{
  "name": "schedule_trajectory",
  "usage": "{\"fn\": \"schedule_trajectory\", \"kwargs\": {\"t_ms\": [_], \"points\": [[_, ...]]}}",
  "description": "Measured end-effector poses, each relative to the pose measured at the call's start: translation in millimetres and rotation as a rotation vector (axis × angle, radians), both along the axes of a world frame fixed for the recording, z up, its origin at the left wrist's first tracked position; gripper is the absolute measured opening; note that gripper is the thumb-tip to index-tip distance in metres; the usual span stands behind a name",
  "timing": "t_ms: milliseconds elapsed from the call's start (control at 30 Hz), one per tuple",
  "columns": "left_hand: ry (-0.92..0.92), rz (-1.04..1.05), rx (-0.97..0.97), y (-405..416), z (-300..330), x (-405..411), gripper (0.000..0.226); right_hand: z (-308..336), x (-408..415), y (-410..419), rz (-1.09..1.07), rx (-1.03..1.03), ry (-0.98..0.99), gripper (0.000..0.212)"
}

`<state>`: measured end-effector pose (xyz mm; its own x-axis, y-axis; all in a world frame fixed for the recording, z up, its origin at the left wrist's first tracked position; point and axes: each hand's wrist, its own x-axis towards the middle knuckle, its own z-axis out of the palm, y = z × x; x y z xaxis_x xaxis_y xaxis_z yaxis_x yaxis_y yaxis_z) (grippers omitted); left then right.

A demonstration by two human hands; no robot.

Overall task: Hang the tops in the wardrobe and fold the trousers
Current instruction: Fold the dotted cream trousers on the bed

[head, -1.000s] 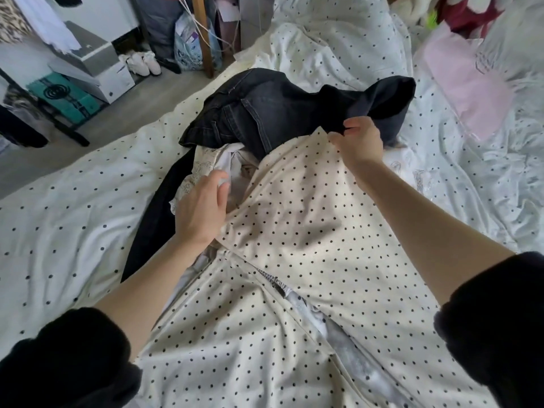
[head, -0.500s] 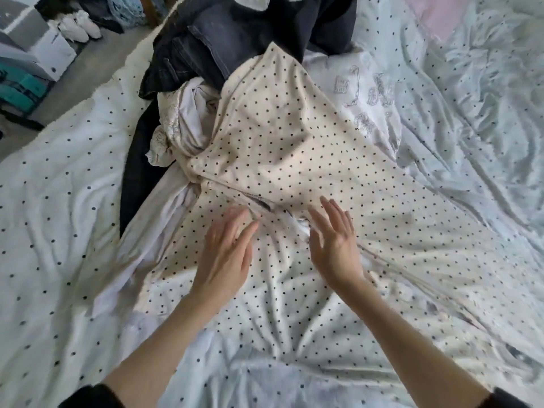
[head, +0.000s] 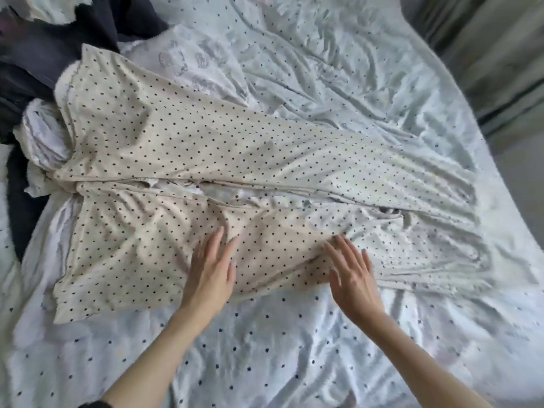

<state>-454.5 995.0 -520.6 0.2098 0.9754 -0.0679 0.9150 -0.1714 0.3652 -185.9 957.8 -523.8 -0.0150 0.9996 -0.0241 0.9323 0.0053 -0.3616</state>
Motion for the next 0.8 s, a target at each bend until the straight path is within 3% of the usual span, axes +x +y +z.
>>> {"fn": "schedule_trajectory", "kwargs": {"t_ms": [200, 300, 400, 633, 800], "points": [[-0.151, -0.212, 0.047, -24.8, -6.4, 132.9, 0.043, -11.8, 115.4, -42.1, -0.079, -0.083, -0.075, 0.064], [-0.007, -0.314, 0.086, -33.7, -3.5, 201.5, 0.043, -18.9, 186.0, -55.9, -0.115, -0.129, -0.161, 0.064], [0.187, -0.243, 0.008, -32.9, -2.7, 251.1, 0.056, -32.7, 246.9, -63.6, -0.091, -0.151, -0.269, 0.059], [0.300, -0.256, 0.056, -32.8, 2.4, 266.5, 0.030, -43.9, 295.6, -61.5, -0.038, -0.028, -0.390, 0.042], [0.249, -0.193, -0.200, -47.5, 24.9, 258.5, 0.016, -31.4, 305.8, -72.5, -0.060, -0.055, -0.296, 0.033]]}}
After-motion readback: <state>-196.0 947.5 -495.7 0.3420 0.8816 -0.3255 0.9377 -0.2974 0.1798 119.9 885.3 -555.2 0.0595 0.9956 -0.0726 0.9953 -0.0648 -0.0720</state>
